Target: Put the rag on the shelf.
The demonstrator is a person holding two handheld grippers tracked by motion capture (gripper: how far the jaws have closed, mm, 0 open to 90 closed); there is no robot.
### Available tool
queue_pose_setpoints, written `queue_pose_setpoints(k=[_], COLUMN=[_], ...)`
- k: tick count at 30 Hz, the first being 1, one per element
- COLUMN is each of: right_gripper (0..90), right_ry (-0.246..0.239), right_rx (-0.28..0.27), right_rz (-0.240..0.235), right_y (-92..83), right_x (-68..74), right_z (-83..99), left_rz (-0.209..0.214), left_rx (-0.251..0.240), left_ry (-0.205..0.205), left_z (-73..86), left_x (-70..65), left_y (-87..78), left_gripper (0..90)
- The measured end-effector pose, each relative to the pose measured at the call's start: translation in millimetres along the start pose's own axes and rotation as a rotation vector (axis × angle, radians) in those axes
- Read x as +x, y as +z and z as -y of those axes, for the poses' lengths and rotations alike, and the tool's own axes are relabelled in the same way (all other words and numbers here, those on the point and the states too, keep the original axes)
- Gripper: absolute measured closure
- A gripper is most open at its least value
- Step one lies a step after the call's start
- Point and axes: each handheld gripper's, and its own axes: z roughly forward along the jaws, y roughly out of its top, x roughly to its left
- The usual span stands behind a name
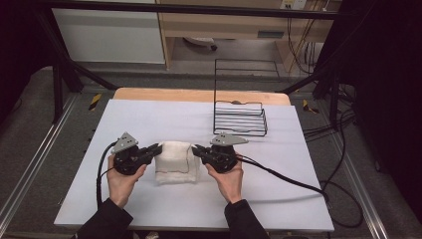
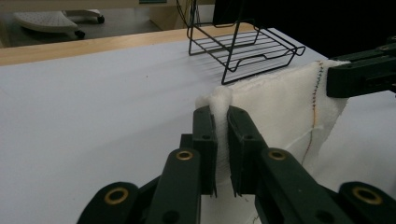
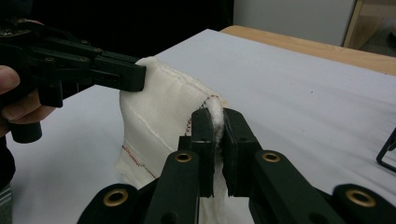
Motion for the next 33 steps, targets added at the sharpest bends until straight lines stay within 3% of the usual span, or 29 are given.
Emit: queue_pose_setpoints(k=[19, 33], right_gripper=[84.1, 84.1], right_ry=[-0.061, -0.097], right_rx=[-0.098, -0.160], right_rz=[0.028, 0.053], right_y=[-24.5, -41.8], right_x=[-0.9, -4.5], right_z=[-20.5, -32.4], left_rz=[-0.014, -0.011], left_rx=[-0.094, -0.157], left_ry=[0.046, 0.045], left_z=[-22.7, -38.4], left_x=[-17.4, -26.5], left_y=[-3.6, -0.2], left_gripper=[82.0, 82.1])
